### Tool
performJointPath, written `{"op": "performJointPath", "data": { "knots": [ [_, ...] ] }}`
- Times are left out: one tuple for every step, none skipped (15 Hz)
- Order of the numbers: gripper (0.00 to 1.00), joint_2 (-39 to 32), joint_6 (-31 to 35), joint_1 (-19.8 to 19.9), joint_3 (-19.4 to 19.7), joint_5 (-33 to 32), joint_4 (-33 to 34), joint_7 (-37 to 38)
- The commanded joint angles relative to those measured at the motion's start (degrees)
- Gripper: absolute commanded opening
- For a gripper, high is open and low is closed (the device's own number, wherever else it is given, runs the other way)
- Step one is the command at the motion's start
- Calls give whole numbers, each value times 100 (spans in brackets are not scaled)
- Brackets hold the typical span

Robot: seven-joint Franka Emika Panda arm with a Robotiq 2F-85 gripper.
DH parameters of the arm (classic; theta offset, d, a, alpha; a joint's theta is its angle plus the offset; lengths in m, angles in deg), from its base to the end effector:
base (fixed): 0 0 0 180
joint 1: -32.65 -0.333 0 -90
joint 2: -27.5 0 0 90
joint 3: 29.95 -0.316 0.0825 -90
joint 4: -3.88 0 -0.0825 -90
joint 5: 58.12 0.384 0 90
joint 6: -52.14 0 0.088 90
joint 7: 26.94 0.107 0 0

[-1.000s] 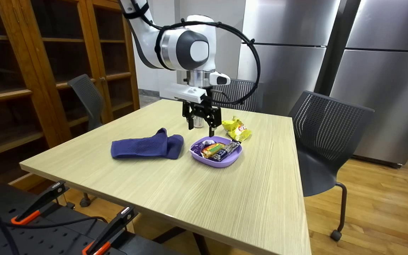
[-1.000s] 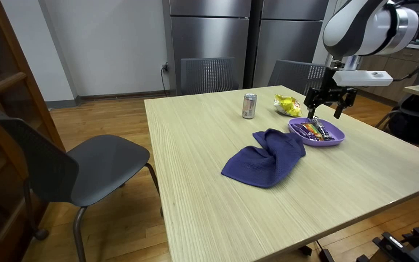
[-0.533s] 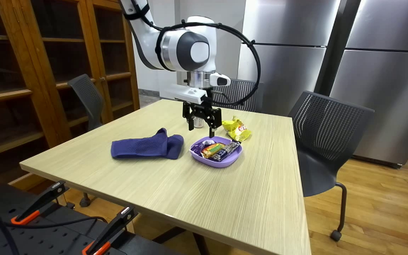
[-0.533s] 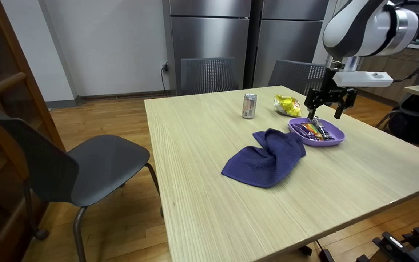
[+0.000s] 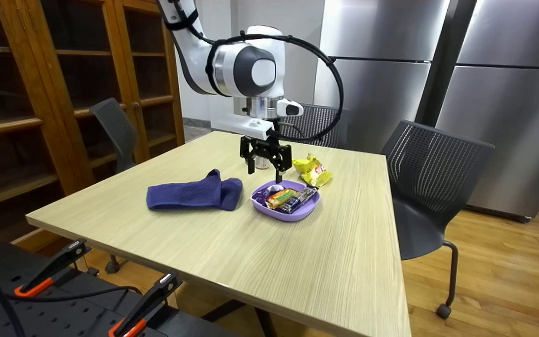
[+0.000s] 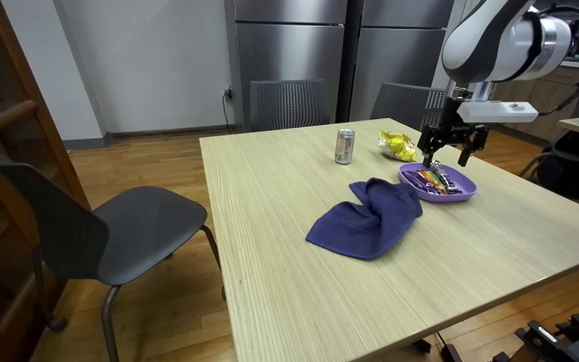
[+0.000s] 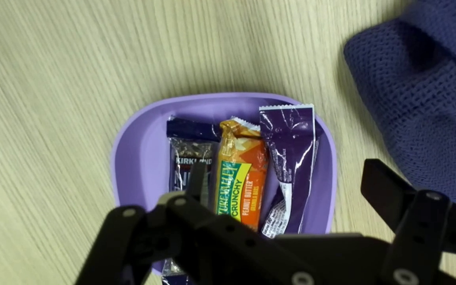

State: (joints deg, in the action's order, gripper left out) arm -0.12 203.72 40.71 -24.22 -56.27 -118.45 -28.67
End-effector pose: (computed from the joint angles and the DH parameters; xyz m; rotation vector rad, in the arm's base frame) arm 0.5578 -0.1383 0.1806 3.0871 -0.3513 0.0419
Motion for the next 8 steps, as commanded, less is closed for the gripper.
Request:
{"op": "performJointPath", "data": {
  "knots": [
    [100,-40,-11,178,-267,139,88,-434],
    [100,-29,-10,205,-327,178,69,-532],
    [100,-20,-8,235,-380,225,58,-622],
    [100,16,-28,288,-466,313,33,-752],
    [100,46,-28,325,-531,383,5,-856],
    [100,91,-43,392,-637,494,-42,-1006],
    [100,139,-49,463,-737,613,-100,-1172],
    [100,172,-57,525,-825,723,-140,-1327]
  ]
}}
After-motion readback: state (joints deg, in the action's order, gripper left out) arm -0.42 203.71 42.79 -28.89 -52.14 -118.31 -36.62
